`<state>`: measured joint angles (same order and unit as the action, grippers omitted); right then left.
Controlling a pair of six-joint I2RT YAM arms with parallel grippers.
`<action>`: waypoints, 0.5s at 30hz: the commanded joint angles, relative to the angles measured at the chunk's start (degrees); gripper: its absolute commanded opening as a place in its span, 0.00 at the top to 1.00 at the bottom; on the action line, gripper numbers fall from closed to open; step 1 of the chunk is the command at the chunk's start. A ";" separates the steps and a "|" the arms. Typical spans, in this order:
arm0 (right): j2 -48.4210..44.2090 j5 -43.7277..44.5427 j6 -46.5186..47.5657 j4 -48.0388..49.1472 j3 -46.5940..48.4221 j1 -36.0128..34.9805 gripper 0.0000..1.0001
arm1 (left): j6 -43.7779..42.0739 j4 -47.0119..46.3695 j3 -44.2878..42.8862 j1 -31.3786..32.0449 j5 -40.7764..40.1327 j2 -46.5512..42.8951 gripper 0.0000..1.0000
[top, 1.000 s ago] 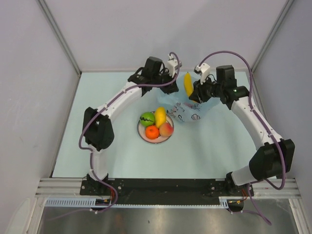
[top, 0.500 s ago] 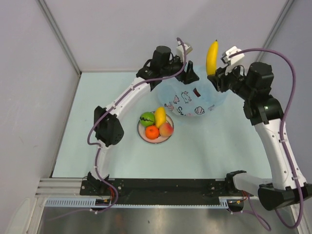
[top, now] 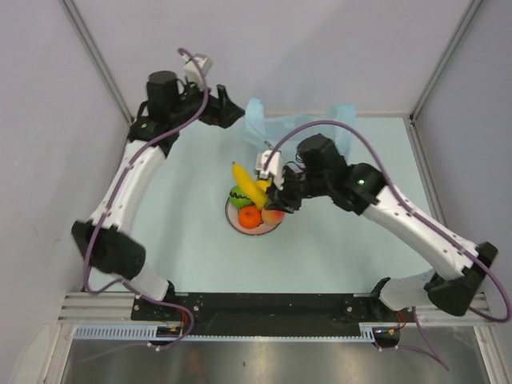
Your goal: Take the fake fruits out of the plastic bag
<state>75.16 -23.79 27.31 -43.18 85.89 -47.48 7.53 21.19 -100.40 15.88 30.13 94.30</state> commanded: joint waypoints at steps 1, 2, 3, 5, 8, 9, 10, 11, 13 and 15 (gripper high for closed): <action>7.71 -3.00 2.49 3.26 0.24 -2.52 0.86 | -0.41 -0.97 11.78 -0.58 -0.24 -14.73 0.05; 9.55 -3.54 2.14 3.97 0.33 -3.92 0.86 | -0.85 -2.28 17.20 -0.59 -0.68 -19.55 0.04; 11.14 -3.89 1.26 4.59 0.51 -4.89 0.87 | -1.11 -2.73 19.69 -0.59 -1.03 -22.29 0.02; 15.54 -3.98 -0.84 6.08 0.68 -8.04 0.87 | -1.64 -2.91 25.22 -0.67 -1.48 -27.91 0.01; 18.88 -3.72 -8.83 9.86 -1.15 -9.82 0.88 | -0.59 -2.47 29.89 -2.69 -0.69 -33.28 0.01; 19.41 -3.46 -10.68 11.00 -1.77 -10.34 0.89 | -0.33 -2.38 30.69 -3.30 -0.51 -34.26 0.01; 19.85 -3.28 -14.53 12.75 -2.30 -10.35 0.90 | -0.15 -2.29 31.31 -4.18 -0.42 -35.32 0.02; 20.90 -2.93 -16.13 13.46 -2.91 -10.26 0.90 | 0.20 -2.21 32.36 -4.62 -0.07 -36.11 0.02; 21.96 -0.74 -19.90 15.40 -3.27 -10.43 0.90 | 1.16 -2.73 33.68 -6.03 0.37 -37.96 0.02; 24.07 1.10 -22.03 16.72 -3.45 -10.52 0.90 | 2.31 -3.52 34.57 -6.91 1.86 -39.10 0.02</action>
<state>97.47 -25.85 14.09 -33.19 82.24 -58.33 7.57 19.51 -67.40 10.79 29.89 57.71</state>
